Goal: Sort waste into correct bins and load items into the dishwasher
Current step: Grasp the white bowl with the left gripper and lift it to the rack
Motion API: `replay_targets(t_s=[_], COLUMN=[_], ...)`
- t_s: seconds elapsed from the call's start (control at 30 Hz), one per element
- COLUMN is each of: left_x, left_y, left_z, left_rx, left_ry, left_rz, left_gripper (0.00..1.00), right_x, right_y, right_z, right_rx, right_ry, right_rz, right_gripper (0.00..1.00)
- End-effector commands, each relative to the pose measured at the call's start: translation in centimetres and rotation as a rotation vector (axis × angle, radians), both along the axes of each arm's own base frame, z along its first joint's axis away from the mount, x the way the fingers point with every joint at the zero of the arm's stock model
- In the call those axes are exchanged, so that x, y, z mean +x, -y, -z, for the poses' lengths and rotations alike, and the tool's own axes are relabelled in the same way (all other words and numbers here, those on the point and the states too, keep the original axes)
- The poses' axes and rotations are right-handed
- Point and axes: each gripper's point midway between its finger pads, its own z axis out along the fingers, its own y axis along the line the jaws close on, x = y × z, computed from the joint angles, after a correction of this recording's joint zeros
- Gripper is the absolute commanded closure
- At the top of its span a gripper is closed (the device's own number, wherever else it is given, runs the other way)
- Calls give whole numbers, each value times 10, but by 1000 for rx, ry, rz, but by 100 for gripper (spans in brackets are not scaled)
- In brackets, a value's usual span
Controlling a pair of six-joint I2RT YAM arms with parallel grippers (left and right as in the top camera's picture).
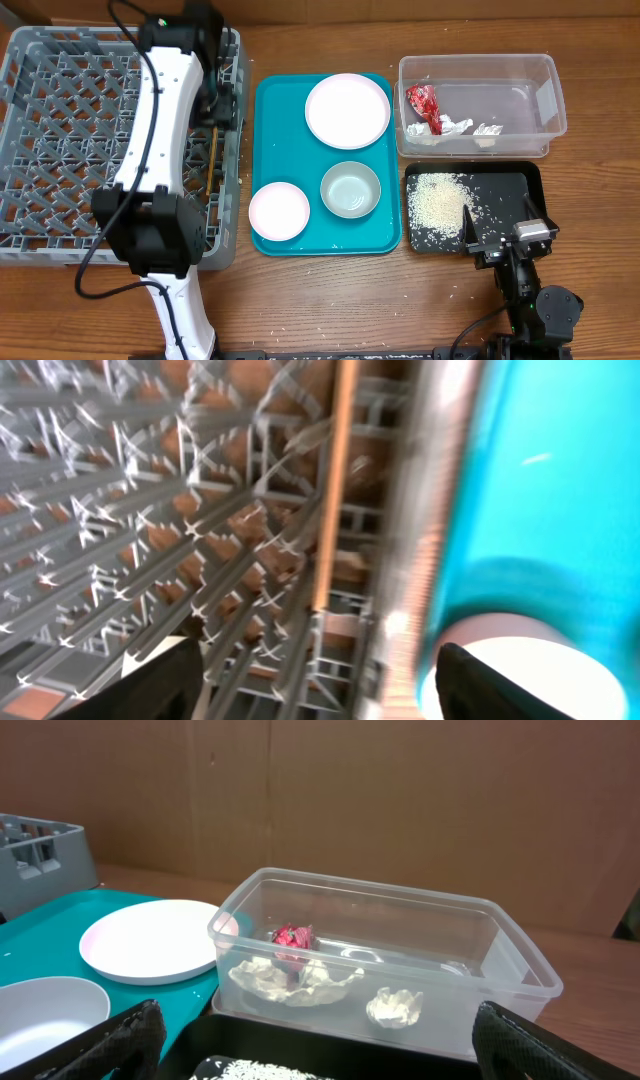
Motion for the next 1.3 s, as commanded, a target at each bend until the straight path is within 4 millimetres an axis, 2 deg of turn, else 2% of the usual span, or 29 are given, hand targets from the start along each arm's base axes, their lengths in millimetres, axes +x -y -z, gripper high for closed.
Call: replay_targets(t_s=[0.0, 0.1, 0.17, 0.2, 0.23, 0.27, 0.33, 0.4, 0.5, 0.57, 0.77, 0.8, 0.83, 0.87, 0.93, 0.97, 1.03, 1.07, 1.17, 1.2, 1.23, 1.27], left_x=[-3, -14, -20, -25, -28, -31, -36, -42, -54, -59, -68, -70, -70, -70, -70, -70, -67, -62, -41, -30, -24, -18], left_y=[58, 102, 127, 143, 149, 163, 181, 190, 201, 208, 204, 203, 203, 203, 203, 203, 202, 200, 184, 165, 148, 123], left_z=[-48, -55, -49, -40, -34, -14, 12, 35, 80, 99, 142, 148, 152, 154, 155, 154, 144, 132, 81, 47, 27, -1], left_rx=[-222, -333, -336, -317, -295, -235, -203, -174, -168, -211, -213, -213, -214, -214, -215, -215, -218, -220, -182, -121, -65, 31], left_ry=[101, 87, 68, 52, 45, 36, 26, 11, -24, -44, -59, -60, -57, -56, -56, -57, -56, -46, 26, 88, 130, 188], left_rz=[71, 131, 155, 168, 164, 155, 176, 177, 137, 140, 145, 146, 147, 147, 152, 167, 171, 163, 131, 107, 89, 64], left_gripper=[30, 33, 35, 38, 40, 42, 49, 51, 57, 60, 73, 78, 83, 83, 86, 96, 96, 96, 96, 96, 96, 96], right_x=[0, 0, 0, 0, 0, 0, 0, 0, 0, 0, 0, 0, 0, 0, 0, 0, 0, 0, 0, 0, 0, 0], right_y=[1, 1, 1, 1, 1, 1, 1, 1, 1, 1, 1, 1, 1, 1, 1, 1, 1, 1, 1, 1, 1, 1], right_z=[1, 1, 1, 1, 1, 1, 1, 1, 1, 1, 1, 1, 1, 1, 1, 1, 1, 1, 1, 1, 1, 1], right_rx=[5, 5, 5, 5, 5, 5, 5, 5, 5, 5, 5, 5, 5, 5, 5, 4, 5, 5, 5, 5, 5, 5], right_ry=[8, 8, 8, 7, 8, 8, 8, 8, 8, 7, 8, 8, 8, 8, 8, 8, 8, 7, 8, 8, 8, 7], right_rz=[4, 4, 4, 4, 4, 4, 4, 4, 4, 4, 4, 4, 4, 4, 4, 4, 4, 4, 4, 4, 4, 4], right_gripper=[0, 0, 0, 0, 0, 0, 0, 0, 0, 0, 0, 0, 0, 0, 0, 0, 1, 0, 0, 0, 0, 0])
